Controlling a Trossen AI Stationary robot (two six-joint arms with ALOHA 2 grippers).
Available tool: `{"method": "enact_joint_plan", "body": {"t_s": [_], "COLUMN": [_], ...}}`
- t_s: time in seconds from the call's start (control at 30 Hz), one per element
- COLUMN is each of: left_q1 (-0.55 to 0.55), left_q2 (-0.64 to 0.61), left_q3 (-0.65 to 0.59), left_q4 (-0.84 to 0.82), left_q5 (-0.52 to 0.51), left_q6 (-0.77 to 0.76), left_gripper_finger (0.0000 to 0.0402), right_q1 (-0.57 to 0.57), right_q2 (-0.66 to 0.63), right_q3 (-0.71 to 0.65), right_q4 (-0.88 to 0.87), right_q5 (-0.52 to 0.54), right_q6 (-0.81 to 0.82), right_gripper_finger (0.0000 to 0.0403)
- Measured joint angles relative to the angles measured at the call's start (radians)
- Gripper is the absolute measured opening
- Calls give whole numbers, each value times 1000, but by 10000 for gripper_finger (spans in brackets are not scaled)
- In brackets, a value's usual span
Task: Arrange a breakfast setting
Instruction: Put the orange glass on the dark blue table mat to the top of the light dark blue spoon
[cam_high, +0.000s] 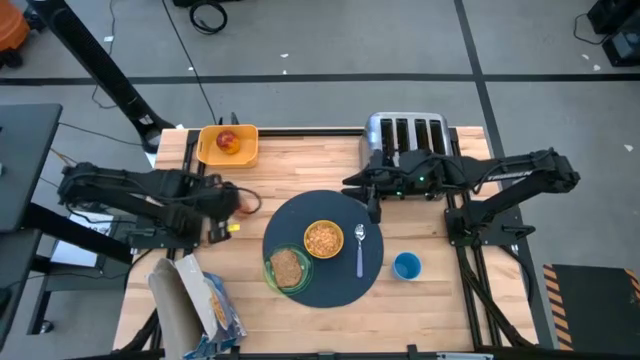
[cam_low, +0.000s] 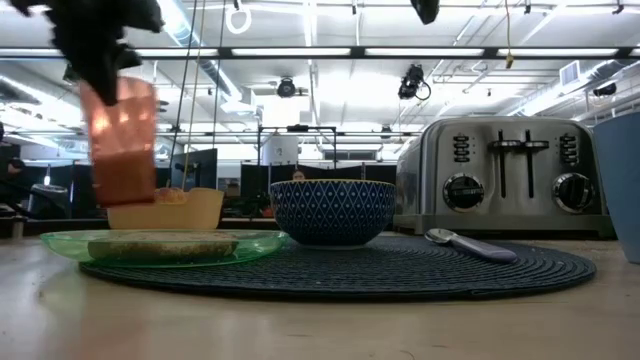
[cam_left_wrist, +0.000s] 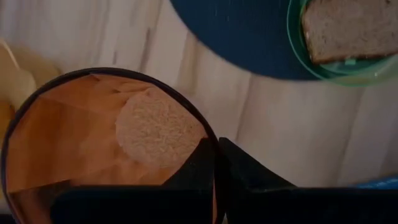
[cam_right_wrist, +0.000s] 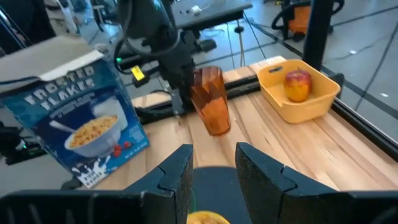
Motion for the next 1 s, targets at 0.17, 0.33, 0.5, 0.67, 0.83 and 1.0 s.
{"method": "enact_joint_plan", "body": {"t_s": [0.17,0.33,0.5,0.67,0.83,1.0], "left_q1": [99,196,253,277,297,306], "left_q2": [139,279,439,580,703,820], "left_q3": [124,270,425,578,733,852], "left_q4": [46,115,134,135,132,132], "left_q5": [-1,33,69,105,158,196], "left_q6": [206,398,549,684,774,849], "left_gripper_finger": [13,13,13,13,13,13], "right_q1": [-4,-4,-4,9,37,65], "right_q2": [-51,-113,-163,-176,-175,-175], "right_q3": [0,0,0,0,0,0], "right_q4": [-107,-276,-487,-685,-826,-911], "right_q5": [8,24,25,-1,-4,-26], "right_q6": [-1,5,58,121,180,250], "right_gripper_finger": [129,129,134,142,147,162]}}
